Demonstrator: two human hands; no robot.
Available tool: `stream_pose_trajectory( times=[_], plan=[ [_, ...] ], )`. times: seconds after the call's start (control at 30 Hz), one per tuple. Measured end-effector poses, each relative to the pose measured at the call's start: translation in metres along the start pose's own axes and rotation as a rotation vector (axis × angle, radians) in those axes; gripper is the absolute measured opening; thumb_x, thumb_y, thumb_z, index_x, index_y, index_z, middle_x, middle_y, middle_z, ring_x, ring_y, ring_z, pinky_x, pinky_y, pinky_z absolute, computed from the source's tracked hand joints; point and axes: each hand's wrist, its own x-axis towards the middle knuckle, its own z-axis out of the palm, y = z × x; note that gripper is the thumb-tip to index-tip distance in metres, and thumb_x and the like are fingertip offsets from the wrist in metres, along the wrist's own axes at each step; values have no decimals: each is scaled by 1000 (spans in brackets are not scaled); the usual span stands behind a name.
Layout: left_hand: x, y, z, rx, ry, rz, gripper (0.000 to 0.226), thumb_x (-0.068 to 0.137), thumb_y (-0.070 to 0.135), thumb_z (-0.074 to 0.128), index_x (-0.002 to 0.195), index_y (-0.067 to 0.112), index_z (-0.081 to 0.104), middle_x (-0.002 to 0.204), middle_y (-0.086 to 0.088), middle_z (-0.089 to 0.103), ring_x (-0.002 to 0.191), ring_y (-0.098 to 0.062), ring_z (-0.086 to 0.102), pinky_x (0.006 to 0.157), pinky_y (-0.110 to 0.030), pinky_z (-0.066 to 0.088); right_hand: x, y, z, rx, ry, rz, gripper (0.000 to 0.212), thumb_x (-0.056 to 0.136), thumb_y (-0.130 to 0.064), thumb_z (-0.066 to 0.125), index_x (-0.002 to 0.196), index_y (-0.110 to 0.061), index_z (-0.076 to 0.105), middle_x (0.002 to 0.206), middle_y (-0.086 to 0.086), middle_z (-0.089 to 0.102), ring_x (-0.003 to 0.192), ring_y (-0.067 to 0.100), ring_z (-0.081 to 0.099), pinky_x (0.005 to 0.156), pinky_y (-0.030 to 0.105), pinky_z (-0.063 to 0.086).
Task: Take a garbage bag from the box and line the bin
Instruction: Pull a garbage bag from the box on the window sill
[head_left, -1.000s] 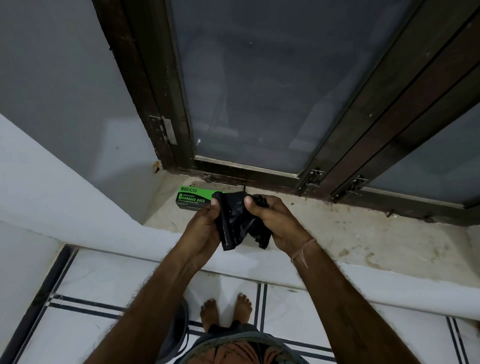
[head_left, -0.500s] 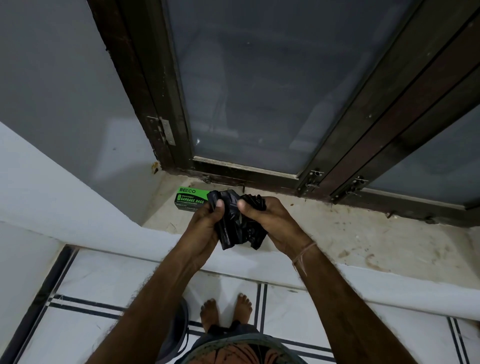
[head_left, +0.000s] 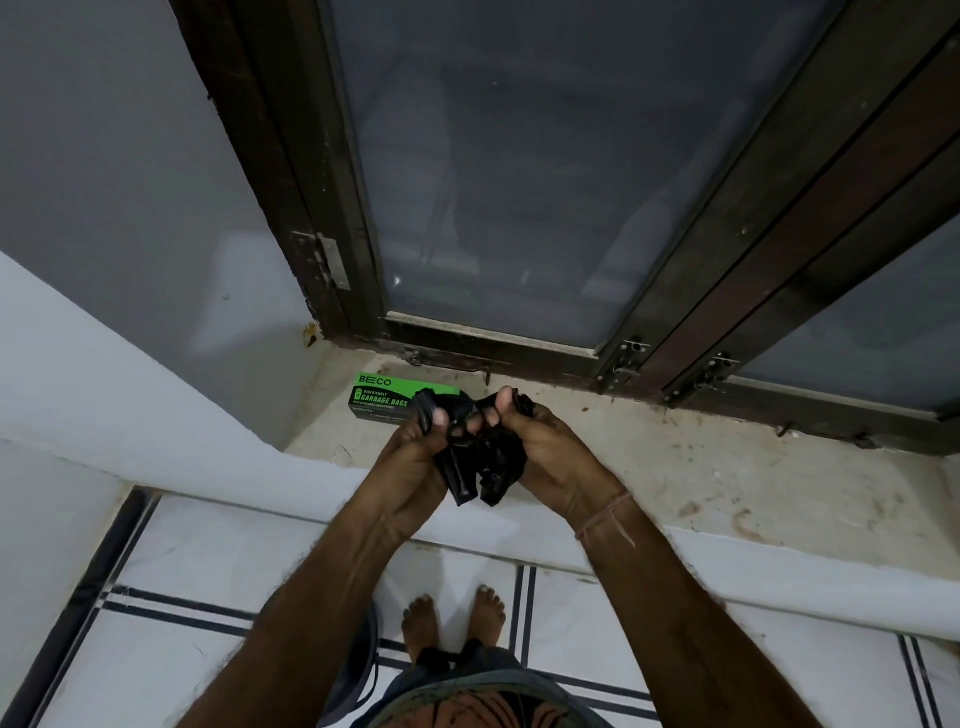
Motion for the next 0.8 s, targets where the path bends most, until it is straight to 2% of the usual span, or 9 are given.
stream_pose_trajectory(
  times=[0.1,0.17,0.33,0.4,0.5,0.57,0.63,0.7,0.8],
  plan=[
    [-1,-1,3,-40,44,-5,34,111,13,30,96,4,59,80,-3,70,82,-13,72,78,-27,59,0,1,3,227,21,5,46,106,-38,40,72,-11,56,83,8,71,82,21,71,83,35,59],
    [1,-3,3,-88,61,-6,34,111,10,29,98,7,61,78,-1,73,81,-13,74,75,-28,60,0,-1,4,363,72,2,51,106,-38,41,65,-13,58,82,8,71,80,20,70,84,35,57],
    [4,-2,0,-54,111,88,36,109,22,34,129,1,56,107,-8,76,103,-20,72,88,-33,59,3,-3,7,532,150,-53,36,92,-39,55,70,-11,59,69,7,66,72,22,71,80,40,58],
    [5,2,2,-11,137,129,32,109,21,34,123,4,57,91,-3,76,88,-16,74,82,-32,60,5,-2,5,552,157,-56,34,94,-36,60,70,-11,59,56,3,58,54,18,64,67,35,58],
    [6,6,-9,15,222,171,20,108,21,38,107,13,57,66,5,59,63,-9,60,72,-30,55,4,-2,-9,594,30,-81,32,69,-27,91,70,-13,61,49,-3,48,41,11,49,46,25,49],
    [6,9,-24,52,294,199,17,108,21,40,105,13,56,66,4,56,59,-9,56,67,-30,53,1,-9,-23,543,16,-84,32,74,-32,88,74,-13,61,52,-4,45,40,8,42,40,22,40],
    [5,13,-31,74,318,202,22,107,26,40,115,11,55,71,2,59,59,-10,58,64,-33,54,-6,-20,-29,340,67,-82,41,96,-49,59,77,-14,56,56,-4,39,43,6,34,41,20,31],
    [5,16,-25,-22,295,145,35,108,35,35,125,13,56,79,-1,66,64,-13,65,63,-35,60,-11,-26,-23,98,129,-39,61,99,-64,34,67,-15,47,55,-3,33,44,8,30,42,21,30],
    [5,19,-13,-188,248,47,43,109,36,31,134,10,54,84,-3,77,73,-17,76,64,-36,63,-14,-18,-11,-151,189,-73,62,104,-55,35,62,-12,50,55,0,44,49,13,41,50,26,41]
  ],
)
